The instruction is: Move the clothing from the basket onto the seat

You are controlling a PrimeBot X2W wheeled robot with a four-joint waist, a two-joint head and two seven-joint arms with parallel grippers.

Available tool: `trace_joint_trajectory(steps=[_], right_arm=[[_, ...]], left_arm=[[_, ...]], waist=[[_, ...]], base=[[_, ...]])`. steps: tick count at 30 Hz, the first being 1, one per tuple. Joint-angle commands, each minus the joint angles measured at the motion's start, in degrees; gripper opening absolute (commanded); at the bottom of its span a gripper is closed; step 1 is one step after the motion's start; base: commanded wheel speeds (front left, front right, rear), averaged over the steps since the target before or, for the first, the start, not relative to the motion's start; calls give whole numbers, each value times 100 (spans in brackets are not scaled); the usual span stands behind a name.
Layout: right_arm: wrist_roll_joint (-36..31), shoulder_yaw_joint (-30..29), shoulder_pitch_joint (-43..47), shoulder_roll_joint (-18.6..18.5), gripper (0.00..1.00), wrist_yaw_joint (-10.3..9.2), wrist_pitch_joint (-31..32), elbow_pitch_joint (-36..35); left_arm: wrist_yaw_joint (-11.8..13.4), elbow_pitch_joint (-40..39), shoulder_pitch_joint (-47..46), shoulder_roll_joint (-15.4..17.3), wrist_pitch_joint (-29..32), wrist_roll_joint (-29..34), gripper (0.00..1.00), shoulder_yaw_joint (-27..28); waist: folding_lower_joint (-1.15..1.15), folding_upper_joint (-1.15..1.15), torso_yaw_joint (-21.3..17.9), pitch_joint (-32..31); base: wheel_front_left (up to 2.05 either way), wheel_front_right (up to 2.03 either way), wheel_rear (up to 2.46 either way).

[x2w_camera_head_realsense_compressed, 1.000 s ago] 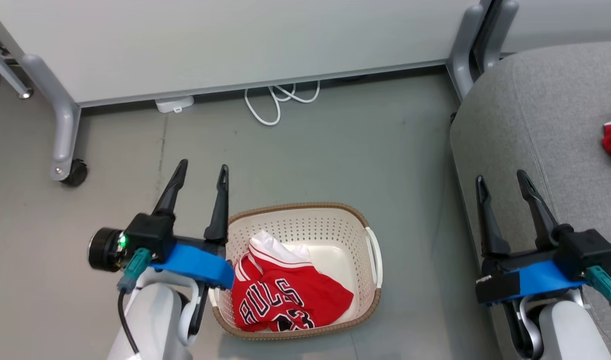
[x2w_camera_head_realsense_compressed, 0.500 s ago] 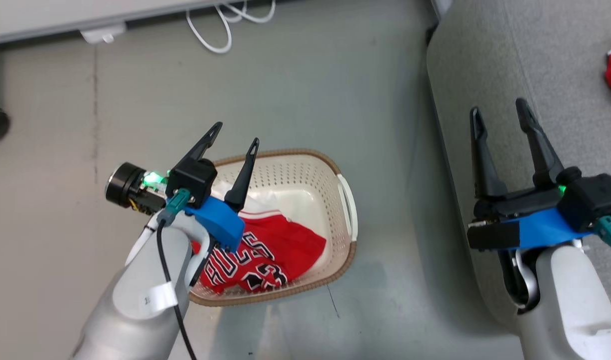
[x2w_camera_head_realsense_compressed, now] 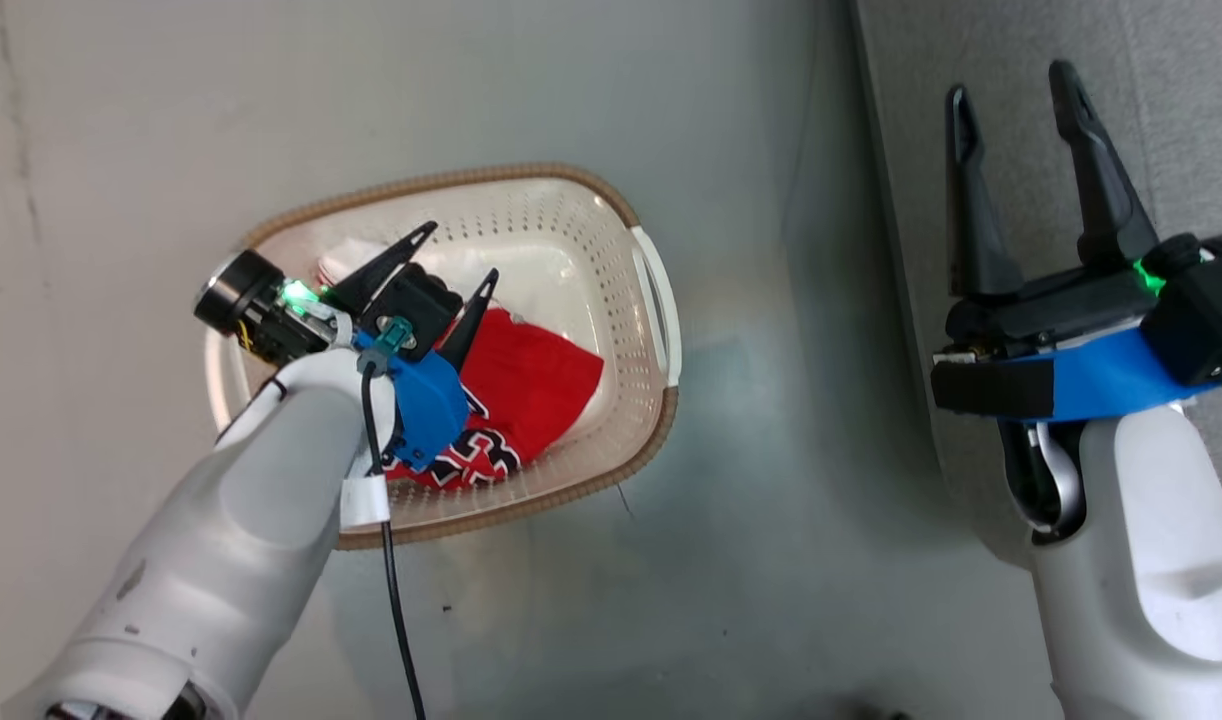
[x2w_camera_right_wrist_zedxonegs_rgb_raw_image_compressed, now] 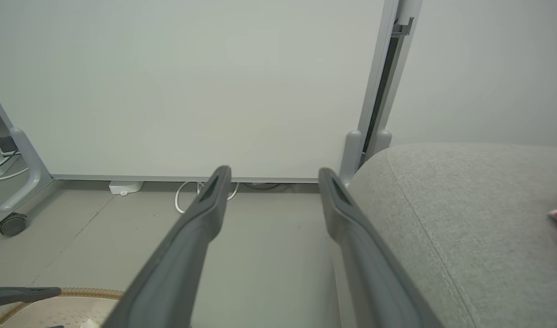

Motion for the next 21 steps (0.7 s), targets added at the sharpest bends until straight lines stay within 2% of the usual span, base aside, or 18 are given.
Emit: trace_joint_trajectory(steps=[1, 4, 12, 21], right_arm=[[-34, 16, -117, 19, 100, 1, -3, -36], [-43, 46, -249, 20, 100, 1, -3, -85], [-30, 127, -505, 21, 100, 1, -3, -220], [57, 222, -713, 21, 100, 1, -4, -375]], left_arm=[[-7, 68, -178, 17, -9, -24, 100, -87], [-7, 416, -424, -1, 43, -81, 100, -460], [-6, 1135, -926, -54, 654, -279, 100, -1414], [-6, 1413, -1332, 100, 1300, -467, 100, -2435]], waist=[[-1, 0, -92, 285], [-1, 0, -135, 525], [-1, 0, -242, 1102], [-1, 0, -390, 1673]], base=[[0, 0, 0], [0, 0, 0], [0, 0, 0], [0, 0, 0]])
